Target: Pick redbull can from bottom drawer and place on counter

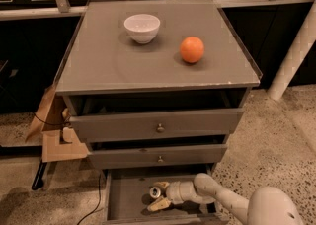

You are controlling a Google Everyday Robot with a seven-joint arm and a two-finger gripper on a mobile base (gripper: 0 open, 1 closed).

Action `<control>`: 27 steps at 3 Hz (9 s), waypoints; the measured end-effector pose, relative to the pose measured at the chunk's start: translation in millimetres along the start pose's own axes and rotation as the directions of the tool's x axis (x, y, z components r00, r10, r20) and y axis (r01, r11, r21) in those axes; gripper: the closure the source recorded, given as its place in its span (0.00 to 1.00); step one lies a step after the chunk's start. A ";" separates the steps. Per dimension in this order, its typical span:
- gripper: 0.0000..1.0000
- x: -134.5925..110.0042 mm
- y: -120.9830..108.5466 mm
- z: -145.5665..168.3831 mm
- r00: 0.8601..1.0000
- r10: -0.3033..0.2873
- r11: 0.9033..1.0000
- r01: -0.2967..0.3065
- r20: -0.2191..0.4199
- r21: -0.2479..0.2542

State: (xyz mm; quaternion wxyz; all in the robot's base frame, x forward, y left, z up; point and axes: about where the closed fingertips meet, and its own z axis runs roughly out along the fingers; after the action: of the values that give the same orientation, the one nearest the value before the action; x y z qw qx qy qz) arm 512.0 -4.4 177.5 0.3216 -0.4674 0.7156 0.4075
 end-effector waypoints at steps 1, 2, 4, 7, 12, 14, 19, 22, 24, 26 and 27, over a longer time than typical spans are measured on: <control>0.46 0.0 0.0 0.0 1.000 0.000 1.000 0.000 0.000 0.000; 0.69 0.0 0.0 0.0 1.000 0.000 1.000 0.000 0.000 0.000; 1.00 0.0 0.1 0.1 1.000 0.000 1.000 0.000 0.000 0.000; 1.00 -61.5 25.1 -58.4 0.995 -0.083 0.994 0.078 0.064 0.082; 1.00 -223.1 67.9 -176.7 0.982 -0.174 0.971 0.160 0.067 0.177; 1.00 -364.1 130.5 -280.2 0.981 -0.173 0.949 0.143 0.085 0.282; 1.00 -491.5 190.3 -337.7 0.991 -0.113 0.958 0.091 0.068 0.272; 1.00 -588.1 184.5 -359.8 0.992 -0.066 0.933 0.024 0.105 0.359; 1.00 -644.1 139.0 -344.2 0.982 -0.134 0.922 0.075 0.132 0.380; 1.00 -667.7 105.5 -330.8 0.980 -0.152 0.913 0.090 0.129 0.398; 1.00 -666.4 91.4 -325.0 0.986 -0.118 0.915 0.063 0.115 0.399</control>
Offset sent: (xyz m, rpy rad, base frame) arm 0.0000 0.0000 0.0000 0.0000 0.0000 0.0000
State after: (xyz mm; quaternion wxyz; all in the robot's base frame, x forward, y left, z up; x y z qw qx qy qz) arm 638.5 0.6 913.7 0.4758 -0.3969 0.7368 0.2706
